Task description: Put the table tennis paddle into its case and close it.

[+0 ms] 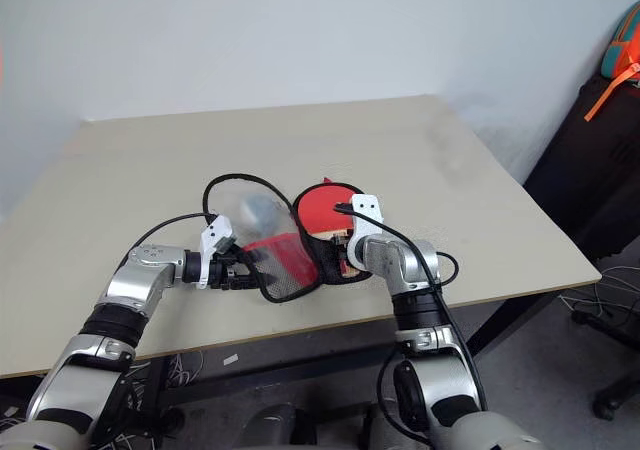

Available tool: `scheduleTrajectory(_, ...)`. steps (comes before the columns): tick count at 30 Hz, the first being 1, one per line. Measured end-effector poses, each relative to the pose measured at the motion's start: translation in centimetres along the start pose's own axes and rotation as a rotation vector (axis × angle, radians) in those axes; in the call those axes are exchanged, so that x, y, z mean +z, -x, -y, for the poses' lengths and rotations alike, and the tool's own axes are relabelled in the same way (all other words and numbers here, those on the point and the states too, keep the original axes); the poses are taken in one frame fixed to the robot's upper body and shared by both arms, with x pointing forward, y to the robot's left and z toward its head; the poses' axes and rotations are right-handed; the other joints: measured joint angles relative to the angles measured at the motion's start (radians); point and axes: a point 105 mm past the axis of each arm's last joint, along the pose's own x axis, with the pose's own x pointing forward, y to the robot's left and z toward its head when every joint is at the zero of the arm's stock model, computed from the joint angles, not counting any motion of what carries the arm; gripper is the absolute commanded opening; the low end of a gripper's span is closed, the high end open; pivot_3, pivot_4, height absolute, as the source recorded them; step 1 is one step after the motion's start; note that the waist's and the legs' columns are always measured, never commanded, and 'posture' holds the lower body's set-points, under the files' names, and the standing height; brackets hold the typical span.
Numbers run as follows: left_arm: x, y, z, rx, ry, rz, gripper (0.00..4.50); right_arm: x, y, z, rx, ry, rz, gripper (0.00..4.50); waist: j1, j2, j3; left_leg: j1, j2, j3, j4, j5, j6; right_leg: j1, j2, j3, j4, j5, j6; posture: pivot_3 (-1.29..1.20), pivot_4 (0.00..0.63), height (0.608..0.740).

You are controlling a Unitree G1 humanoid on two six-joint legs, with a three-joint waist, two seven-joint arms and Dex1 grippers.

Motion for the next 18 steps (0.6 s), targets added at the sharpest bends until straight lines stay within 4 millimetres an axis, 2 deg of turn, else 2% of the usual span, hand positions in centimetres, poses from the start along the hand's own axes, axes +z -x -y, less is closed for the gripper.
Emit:
scheduleTrajectory(2,0.0,0.0,0.0,0.0,0.0,0.0,3.73,-0.1,0.4,-0.1,0.045,0.024,0.001,4.08,0.0,0.0,0.0,0.0,0.0,0.0,0.0,0.0,0.0,0.0,0.0,0.0,0.0,0.0,0.0,0.0,0.0,0.74)
scheduleTrajectory(5,-0.1,0.0,0.1,-0.001,0.004,-0.002,3.73,1.0,2.1,-1.2,0.153,0.101,0.05,4.08,0.0,0.0,0.0,0.0,0.0,0.0,0.0,0.0,0.0,0.0,0.0,0.0,0.0,0.0,0.0,0.0,0.0,0.74)
scheduleTrajectory(8,0.1,-0.1,0.1,0.002,0.001,0.003,3.73,4.6,5.9,-3.0,0.29,0.238,0.231,4.08,0.001,0.0,0.0,0.0,0.0,-0.001,0.0,-0.001,0.001,0.0,0.0,0.0,-0.001,0.0,0.0,0.0,0.0,0.74)
scheduleTrajectory(10,0.6,-0.5,0.0,0.007,0.013,0.02,3.73,7.4,8.4,-3.5,0.344,0.25,0.373,4.08,0.003,-0.001,0.001,0.0,0.0,-0.002,0.001,-0.001,0.001,0.0,0.0,-0.001,-0.001,0.0,0.0,0.0,0.0,0.74)
scheduleTrajectory(12,1.8,-1.2,0.0,0.009,0.013,0.041,3.73,9.6,10.1,-3.2,0.373,0.208,0.484,4.08,0.008,-0.003,0.001,0.0,0.0,-0.004,0.002,-0.001,0.001,0.001,-0.001,-0.003,-0.001,0.0,0.0,0.0,0.0,0.74)
scheduleTrajectory(14,4.0,-1.8,-0.1,0.013,-0.023,0.077,3.73,12.6,12.5,-2.0,0.392,0.125,0.648,4.08,0.018,-0.004,0.002,0.0,-0.001,-0.004,0.003,-0.001,0.001,0.002,-0.001,-0.004,-0.001,0.0,0.0,0.0,0.0,0.74)
scheduleTrajectory(16,6.6,-2.2,0.4,-0.013,-0.064,0.132,3.73,15.5,15.9,-0.5,0.412,0.041,0.842,4.08,0.028,-0.004,0.002,0.0,-0.002,-0.004,0.002,-0.001,0.002,0.003,-0.002,-0.003,-0.002,0.0,0.0,0.0,0.0,0.74)
scheduleTrajectory(18,8.6,-2.5,0.9,-0.039,-0.093,0.179,3.73,17.6,19.5,0.4,0.445,-0.005,1.012,4.08,0.029,-0.004,0.002,0.0,-0.002,-0.004,0.002,-0.002,0.003,0.003,-0.002,-0.004,-0.003,0.0,0.0,0.0,0.0,0.74)
